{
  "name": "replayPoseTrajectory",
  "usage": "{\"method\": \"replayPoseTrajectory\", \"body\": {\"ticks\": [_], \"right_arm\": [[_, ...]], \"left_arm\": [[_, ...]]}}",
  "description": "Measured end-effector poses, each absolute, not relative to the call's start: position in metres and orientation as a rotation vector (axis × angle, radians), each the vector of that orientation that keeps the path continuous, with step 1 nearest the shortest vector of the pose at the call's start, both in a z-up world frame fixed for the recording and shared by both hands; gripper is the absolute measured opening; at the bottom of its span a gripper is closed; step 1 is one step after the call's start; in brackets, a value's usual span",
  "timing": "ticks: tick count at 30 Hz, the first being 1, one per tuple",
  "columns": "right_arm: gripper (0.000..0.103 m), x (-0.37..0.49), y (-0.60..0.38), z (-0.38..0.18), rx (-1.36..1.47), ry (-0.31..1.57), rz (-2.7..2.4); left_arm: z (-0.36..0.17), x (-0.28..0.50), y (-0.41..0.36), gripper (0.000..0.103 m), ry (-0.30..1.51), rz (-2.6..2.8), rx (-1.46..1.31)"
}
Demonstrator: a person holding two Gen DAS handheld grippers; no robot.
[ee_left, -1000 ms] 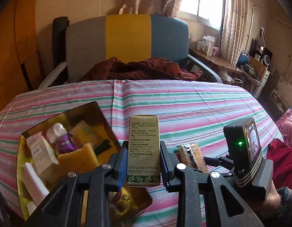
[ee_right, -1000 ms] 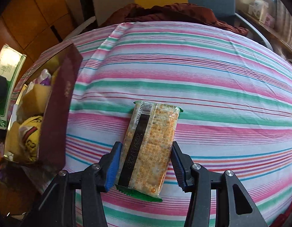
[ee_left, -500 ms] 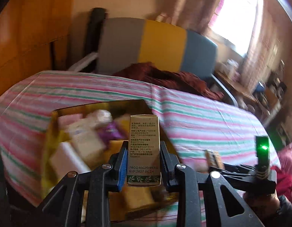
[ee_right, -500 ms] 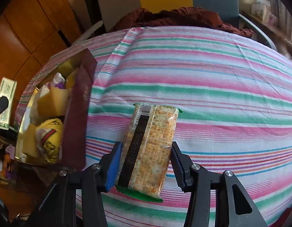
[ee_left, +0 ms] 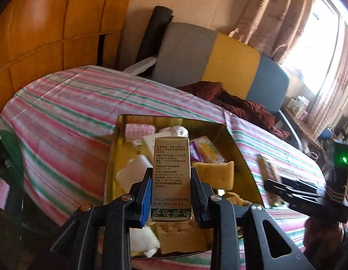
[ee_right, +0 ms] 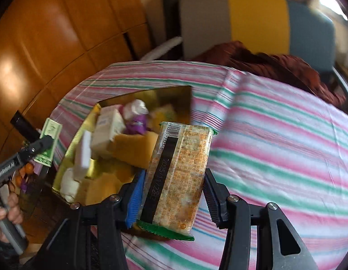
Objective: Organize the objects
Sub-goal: 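Carry green box and cracker bar into the gold tray and open both tools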
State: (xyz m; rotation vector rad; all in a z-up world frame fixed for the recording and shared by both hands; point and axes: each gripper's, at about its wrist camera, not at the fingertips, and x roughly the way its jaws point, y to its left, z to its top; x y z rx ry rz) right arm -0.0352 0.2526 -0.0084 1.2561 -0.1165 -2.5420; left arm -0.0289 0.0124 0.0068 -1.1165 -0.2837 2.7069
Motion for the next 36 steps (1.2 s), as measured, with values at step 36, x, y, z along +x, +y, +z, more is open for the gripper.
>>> {"method": "replayPoseTrajectory", "body": {"ticks": [36], "right_arm": [[0.057, -0.043, 0.245, -0.034, 1.293, -0.199, -2.486]], "left_arm": [[-0.029, -0.137, 0.111, 0.040, -0.100, 2.505, -1.251]]}}
